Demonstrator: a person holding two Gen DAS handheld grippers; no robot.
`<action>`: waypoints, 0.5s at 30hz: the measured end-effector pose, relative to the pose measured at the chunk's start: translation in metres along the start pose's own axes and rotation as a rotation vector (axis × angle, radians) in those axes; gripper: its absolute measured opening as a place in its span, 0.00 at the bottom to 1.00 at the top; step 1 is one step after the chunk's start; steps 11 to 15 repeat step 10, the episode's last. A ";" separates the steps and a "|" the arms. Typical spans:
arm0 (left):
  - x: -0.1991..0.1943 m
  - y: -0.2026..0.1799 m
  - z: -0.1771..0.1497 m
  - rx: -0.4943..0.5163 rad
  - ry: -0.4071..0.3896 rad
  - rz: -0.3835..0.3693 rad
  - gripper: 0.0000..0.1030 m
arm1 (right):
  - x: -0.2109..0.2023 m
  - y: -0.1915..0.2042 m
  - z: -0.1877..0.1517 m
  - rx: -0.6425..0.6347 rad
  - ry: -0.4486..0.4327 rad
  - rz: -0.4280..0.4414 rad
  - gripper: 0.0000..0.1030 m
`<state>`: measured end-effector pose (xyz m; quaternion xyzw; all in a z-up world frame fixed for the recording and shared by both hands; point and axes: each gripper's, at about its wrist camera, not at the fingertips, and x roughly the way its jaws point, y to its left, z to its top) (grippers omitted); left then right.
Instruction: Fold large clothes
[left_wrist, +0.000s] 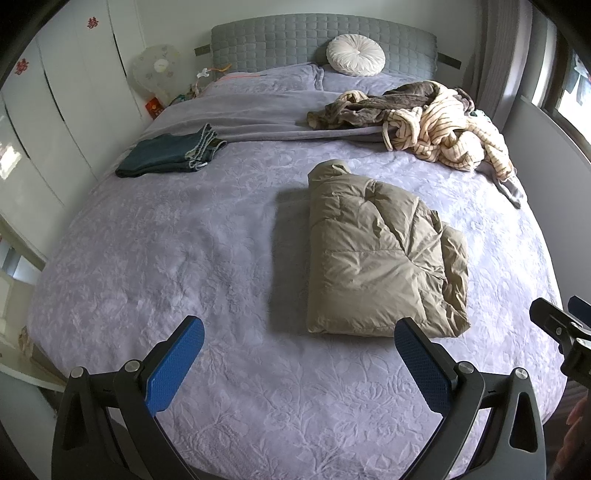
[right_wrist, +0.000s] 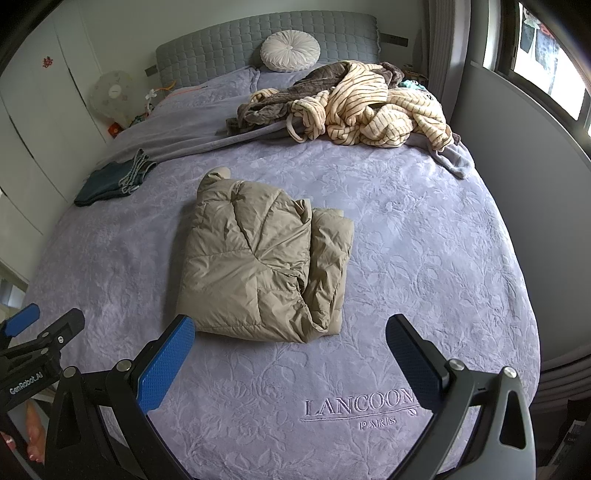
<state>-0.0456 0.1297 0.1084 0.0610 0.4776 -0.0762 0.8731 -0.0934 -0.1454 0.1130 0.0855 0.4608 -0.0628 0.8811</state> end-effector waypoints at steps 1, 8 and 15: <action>0.000 0.001 0.000 -0.003 0.001 -0.002 1.00 | 0.000 0.001 0.000 0.000 -0.001 0.000 1.00; 0.001 0.002 -0.001 0.006 -0.011 0.008 1.00 | 0.000 0.001 -0.001 0.001 0.003 -0.001 1.00; 0.001 0.004 -0.002 0.002 -0.008 0.007 1.00 | 0.000 0.000 -0.001 0.001 0.002 -0.001 1.00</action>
